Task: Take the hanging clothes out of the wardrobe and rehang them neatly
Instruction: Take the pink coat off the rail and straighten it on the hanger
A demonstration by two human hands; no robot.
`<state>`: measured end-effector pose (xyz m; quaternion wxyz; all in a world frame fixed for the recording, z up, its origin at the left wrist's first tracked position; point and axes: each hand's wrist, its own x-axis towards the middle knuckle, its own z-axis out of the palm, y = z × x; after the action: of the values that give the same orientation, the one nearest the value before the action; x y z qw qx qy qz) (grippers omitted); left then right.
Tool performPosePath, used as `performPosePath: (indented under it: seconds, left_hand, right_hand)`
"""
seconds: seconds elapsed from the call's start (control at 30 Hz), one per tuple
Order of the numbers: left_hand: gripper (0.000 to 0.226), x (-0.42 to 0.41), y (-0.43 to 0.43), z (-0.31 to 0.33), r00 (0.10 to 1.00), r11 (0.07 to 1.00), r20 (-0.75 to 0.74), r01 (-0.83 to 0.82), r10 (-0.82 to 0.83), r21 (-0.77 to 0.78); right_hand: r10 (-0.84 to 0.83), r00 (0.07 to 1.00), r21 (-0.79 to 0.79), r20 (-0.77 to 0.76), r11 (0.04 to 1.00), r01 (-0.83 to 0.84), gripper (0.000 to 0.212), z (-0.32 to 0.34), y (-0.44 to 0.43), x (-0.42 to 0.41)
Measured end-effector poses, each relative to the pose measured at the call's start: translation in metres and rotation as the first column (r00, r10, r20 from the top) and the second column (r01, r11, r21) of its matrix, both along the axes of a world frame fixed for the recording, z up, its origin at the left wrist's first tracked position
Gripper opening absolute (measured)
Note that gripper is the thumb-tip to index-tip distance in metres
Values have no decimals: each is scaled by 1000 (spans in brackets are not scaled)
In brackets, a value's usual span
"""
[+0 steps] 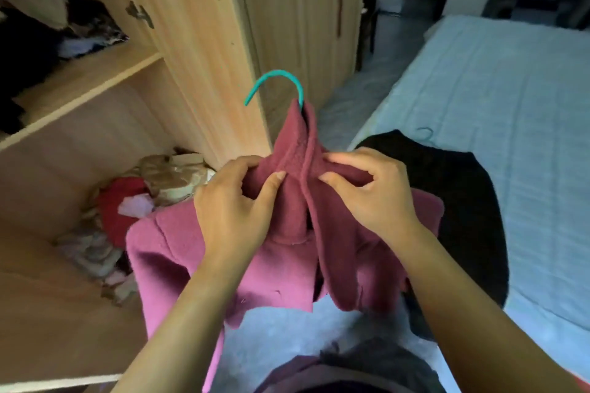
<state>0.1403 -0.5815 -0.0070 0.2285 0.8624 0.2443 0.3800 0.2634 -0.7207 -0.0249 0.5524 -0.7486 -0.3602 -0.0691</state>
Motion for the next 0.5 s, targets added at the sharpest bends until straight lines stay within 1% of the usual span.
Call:
performPosePath:
  seconds: [0.13,0.27,0.37,0.5]
  left_hand:
    - [21,39,-83,-6,984,984,-50,166,-169,-62]
    - [27,80,-189,-6,931,933,-69,352,-358,-76]
    - [31,111,-274,-6,867,867,-51,490,-496,-92]
    - [31,149,-378,-13,743,738,-38,657,-669,-155]
  right_hand:
    - [-173,984,-13,-42,985,173,27,-8,-102,11]
    - [-364,931,-36,-44,931,362,25,-9,-222,23]
    - [-506,863,-43,-2,862,505,25,-11,-316,30]
    - [-657,753,-63,29,751,658,25,-13,-427,33]
